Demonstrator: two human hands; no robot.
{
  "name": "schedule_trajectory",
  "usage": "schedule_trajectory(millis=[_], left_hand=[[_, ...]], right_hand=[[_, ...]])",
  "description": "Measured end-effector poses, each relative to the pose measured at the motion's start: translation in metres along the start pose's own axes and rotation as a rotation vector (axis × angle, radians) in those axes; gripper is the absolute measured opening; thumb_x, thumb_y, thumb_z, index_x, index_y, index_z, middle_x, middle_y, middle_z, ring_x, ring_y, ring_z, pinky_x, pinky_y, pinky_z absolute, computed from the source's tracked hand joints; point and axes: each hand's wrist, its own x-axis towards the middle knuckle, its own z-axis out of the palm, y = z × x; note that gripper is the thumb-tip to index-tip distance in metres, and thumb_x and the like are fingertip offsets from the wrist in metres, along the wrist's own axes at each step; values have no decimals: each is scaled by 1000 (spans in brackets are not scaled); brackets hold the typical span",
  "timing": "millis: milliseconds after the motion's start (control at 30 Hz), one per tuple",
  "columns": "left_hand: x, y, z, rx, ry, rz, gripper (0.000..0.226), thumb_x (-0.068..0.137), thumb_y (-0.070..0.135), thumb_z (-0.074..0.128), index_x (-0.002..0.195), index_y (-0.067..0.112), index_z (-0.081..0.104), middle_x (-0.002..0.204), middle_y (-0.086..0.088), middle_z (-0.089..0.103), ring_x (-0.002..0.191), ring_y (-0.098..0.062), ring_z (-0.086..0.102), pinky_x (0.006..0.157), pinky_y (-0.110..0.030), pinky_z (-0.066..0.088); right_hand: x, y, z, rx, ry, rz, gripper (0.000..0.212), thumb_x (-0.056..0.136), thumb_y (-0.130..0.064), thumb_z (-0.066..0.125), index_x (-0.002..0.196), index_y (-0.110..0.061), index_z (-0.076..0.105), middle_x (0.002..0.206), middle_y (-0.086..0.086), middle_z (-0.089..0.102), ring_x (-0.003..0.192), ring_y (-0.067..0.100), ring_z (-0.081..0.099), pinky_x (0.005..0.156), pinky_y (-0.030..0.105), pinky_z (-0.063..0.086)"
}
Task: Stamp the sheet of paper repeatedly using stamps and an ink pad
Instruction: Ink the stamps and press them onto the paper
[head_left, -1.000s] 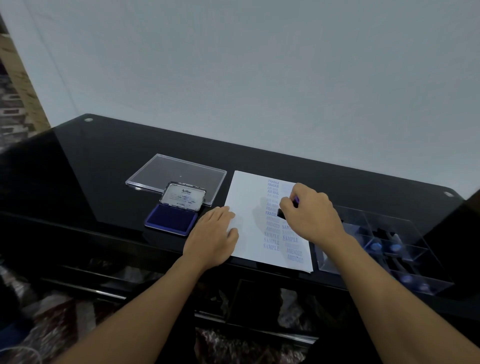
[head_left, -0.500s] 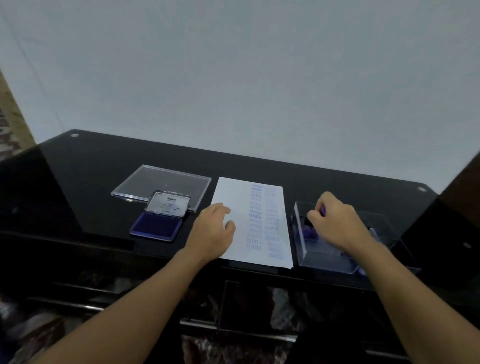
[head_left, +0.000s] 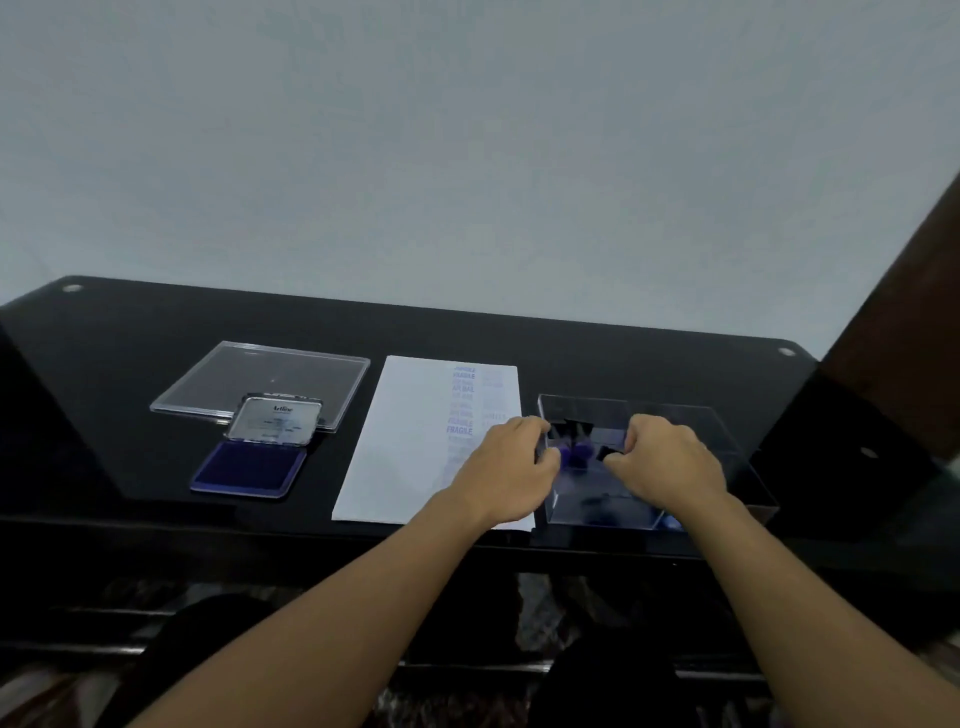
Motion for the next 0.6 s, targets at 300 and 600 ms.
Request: schedule_trajectory(millis=[300, 600], left_hand=[[6, -6, 15, 20, 26, 4, 41, 99, 29, 46, 139, 19, 45, 143, 2, 49, 130, -17, 42, 104, -29, 35], [16, -7, 21, -21, 50, -22, 39, 101, 27, 38, 140, 19, 43, 144, 3, 48, 131, -16, 42, 103, -30, 36]], right_hand=[[8, -1, 15, -194, -8, -46, 23, 88, -30, 63, 94, -15, 47, 99, 8, 62, 98, 30, 63, 95, 43, 46], [12, 1, 7, -96, 37, -108, 11, 92, -23, 51, 87, -13, 49, 75, 1, 50, 75, 27, 53, 65, 35, 41]])
